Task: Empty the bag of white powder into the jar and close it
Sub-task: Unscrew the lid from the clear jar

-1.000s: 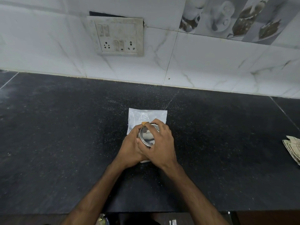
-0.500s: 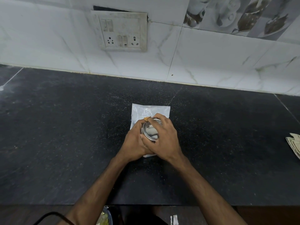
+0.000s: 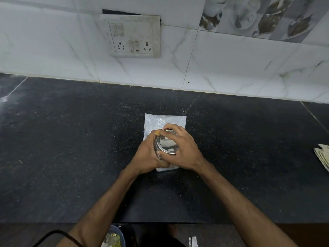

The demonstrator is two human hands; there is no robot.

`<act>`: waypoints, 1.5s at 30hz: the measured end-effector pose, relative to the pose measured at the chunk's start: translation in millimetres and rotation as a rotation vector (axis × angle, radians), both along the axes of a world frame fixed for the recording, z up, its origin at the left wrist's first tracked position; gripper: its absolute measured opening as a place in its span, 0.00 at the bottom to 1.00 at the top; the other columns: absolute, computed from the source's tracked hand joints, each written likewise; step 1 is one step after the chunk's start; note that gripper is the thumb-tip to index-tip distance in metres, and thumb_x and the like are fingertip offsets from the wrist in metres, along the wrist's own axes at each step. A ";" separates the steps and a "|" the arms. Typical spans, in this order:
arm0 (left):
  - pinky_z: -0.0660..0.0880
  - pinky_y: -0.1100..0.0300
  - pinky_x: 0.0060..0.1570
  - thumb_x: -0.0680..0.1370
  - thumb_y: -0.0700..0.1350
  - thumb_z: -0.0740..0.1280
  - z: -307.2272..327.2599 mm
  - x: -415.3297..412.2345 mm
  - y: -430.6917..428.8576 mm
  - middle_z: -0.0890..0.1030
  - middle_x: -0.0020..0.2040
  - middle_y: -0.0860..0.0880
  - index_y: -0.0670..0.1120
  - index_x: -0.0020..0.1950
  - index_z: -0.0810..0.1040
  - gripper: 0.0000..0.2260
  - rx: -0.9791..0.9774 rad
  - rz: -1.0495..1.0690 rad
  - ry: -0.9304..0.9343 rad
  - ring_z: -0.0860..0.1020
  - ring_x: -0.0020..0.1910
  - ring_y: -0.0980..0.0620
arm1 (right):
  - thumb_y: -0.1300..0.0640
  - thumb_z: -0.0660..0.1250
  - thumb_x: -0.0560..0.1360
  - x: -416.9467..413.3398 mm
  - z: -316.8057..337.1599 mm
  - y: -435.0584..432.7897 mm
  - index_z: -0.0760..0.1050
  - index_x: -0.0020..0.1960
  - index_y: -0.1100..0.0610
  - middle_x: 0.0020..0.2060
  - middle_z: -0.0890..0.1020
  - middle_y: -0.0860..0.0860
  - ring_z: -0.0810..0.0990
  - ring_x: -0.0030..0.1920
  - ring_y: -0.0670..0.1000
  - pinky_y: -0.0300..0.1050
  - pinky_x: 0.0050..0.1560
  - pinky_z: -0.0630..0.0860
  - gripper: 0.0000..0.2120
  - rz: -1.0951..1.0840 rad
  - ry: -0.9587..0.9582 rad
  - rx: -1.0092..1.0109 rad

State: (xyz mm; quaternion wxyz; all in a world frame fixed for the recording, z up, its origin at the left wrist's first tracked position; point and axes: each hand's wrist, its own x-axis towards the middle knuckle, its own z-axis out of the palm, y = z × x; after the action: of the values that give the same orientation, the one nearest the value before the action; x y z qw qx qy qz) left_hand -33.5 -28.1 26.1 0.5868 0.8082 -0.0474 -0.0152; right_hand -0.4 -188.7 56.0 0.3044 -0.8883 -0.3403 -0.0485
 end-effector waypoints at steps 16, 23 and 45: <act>0.77 0.57 0.60 0.60 0.41 0.82 -0.9 -1.7 -6.0 0.79 0.61 0.56 0.52 0.67 0.69 0.38 -0.037 -0.026 0.005 0.79 0.61 0.57 | 0.28 0.57 0.71 -36.8 2.1 33.9 0.70 0.73 0.48 0.66 0.75 0.53 0.72 0.66 0.54 0.54 0.65 0.72 0.37 -0.568 0.000 -0.125; 0.76 0.67 0.56 0.58 0.31 0.80 5.5 8.6 3.2 0.80 0.59 0.56 0.52 0.66 0.69 0.41 0.020 -0.097 0.067 0.79 0.57 0.62 | 0.39 0.66 0.68 -19.7 -7.0 21.6 0.81 0.62 0.53 0.57 0.80 0.56 0.75 0.58 0.55 0.48 0.58 0.74 0.28 -0.355 -0.070 0.082; 0.72 0.71 0.54 0.65 0.42 0.80 13.7 3.9 -5.5 0.75 0.60 0.60 0.67 0.55 0.67 0.31 0.067 -0.067 0.049 0.76 0.56 0.68 | 0.32 0.56 0.77 -30.6 14.5 53.8 0.71 0.70 0.54 0.62 0.77 0.57 0.74 0.60 0.57 0.55 0.58 0.71 0.32 -0.689 -0.023 -0.358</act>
State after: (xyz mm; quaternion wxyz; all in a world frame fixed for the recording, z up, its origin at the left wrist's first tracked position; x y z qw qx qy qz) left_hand -29.6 -33.7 39.8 0.5596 0.8247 -0.0596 -0.0562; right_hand -31.0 -134.9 70.6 0.1065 -0.9891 -0.0285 -0.0979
